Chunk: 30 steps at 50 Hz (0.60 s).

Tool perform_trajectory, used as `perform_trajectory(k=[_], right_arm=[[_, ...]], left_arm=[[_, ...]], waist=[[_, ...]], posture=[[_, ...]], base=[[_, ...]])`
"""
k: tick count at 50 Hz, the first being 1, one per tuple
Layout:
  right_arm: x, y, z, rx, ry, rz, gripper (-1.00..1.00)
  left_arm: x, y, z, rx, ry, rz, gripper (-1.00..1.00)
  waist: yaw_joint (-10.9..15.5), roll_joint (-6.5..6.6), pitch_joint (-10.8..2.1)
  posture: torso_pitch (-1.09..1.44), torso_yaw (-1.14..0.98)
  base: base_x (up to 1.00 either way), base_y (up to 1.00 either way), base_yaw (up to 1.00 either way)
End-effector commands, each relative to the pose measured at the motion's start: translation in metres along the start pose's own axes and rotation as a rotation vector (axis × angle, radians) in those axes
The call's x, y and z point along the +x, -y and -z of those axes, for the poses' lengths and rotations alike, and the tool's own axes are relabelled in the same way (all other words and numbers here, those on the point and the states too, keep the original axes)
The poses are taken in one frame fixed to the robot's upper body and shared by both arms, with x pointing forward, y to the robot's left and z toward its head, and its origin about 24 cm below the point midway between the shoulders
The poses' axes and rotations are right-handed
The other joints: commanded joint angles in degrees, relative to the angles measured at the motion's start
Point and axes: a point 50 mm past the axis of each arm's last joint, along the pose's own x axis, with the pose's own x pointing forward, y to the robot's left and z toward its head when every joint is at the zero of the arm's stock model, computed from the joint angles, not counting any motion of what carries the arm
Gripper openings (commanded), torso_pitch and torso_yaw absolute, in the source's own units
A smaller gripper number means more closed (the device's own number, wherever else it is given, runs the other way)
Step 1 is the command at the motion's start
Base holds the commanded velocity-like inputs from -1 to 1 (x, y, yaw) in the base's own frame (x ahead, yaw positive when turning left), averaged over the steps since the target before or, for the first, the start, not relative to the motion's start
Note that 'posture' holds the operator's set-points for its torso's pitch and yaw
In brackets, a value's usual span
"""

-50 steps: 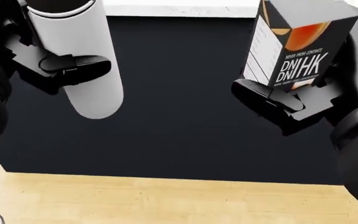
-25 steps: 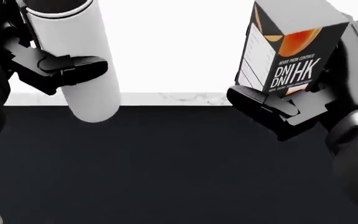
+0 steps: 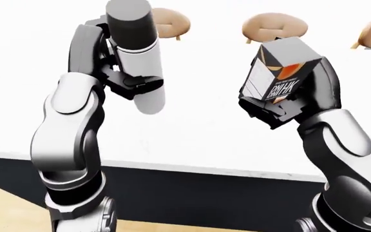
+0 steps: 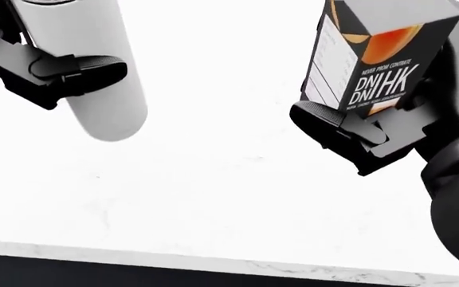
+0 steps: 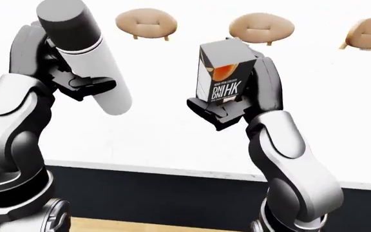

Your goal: Move the drinks to the dining counter.

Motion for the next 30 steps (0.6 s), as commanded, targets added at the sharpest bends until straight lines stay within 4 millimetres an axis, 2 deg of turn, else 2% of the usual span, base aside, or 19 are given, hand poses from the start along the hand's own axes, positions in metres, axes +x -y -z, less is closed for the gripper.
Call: perform_trajectory(k=[1, 3, 4, 8, 16, 17, 18, 22, 30], right_arm=[[-0.004, 0.005, -0.019, -0.01, 0.116, 0.042, -1.0], [-0.003, 0.006, -0.019, -0.01, 0.116, 0.044, -1.0], [-0.003, 0.006, -0.019, -0.011, 0.117, 0.045, -1.0], [0.002, 0.008, -0.013, -0.012, 0.099, 0.065, -1.0], [0.013, 0.01, -0.002, -0.024, 0.064, 0.103, -1.0], [0.027, 0.012, 0.018, -0.056, 0.007, 0.158, -1.0], [0.029, 0.012, 0.022, -0.057, 0.0, 0.162, -1.0], [0.035, 0.011, 0.029, -0.055, -0.015, 0.174, -1.0], [0.046, 0.008, 0.045, -0.064, -0.053, 0.188, -1.0]], left_arm=[[-0.004, 0.001, -0.02, 0.003, 0.111, 0.009, -1.0], [-0.004, 0.002, -0.021, 0.003, 0.112, 0.01, -1.0], [-0.004, 0.002, -0.021, 0.004, 0.112, 0.011, -1.0], [-0.004, 0.002, -0.021, 0.002, 0.112, 0.012, -1.0], [-0.004, 0.002, -0.02, 0.0, 0.112, 0.011, -1.0], [-0.005, 0.002, -0.021, 0.0, 0.114, 0.01, -1.0], [-0.005, 0.002, -0.022, 0.0, 0.115, 0.01, -1.0], [-0.005, 0.002, -0.021, 0.001, 0.114, 0.009, -1.0], [-0.004, 0.001, -0.021, 0.001, 0.114, 0.009, -1.0]], waist=[[-0.3, 0.01, -1.21], [0.0, -2.26, -1.26], [0.2, -1.63, -1.22], [-0.3, -1.14, -1.78], [-1.0, -0.47, -1.73], [-1.1, -0.41, -1.7], [-1.1, -0.28, -1.52], [-1.4, -0.21, -1.85], [-1.5, -0.08, -1.5]], posture=[[0.0, 0.0], [0.0, 0.0], [0.0, 0.0], [0.0, 0.0], [0.0, 0.0], [0.0, 0.0], [0.0, 0.0], [0.0, 0.0], [0.0, 0.0]], base=[[0.0, 0.0, 0.0], [0.0, 0.0, 0.0], [0.0, 0.0, 0.0], [0.0, 0.0, 0.0], [0.0, 0.0, 0.0], [0.0, 0.0, 0.0], [0.0, 0.0, 0.0], [0.0, 0.0, 0.0], [0.0, 0.0, 0.0]])
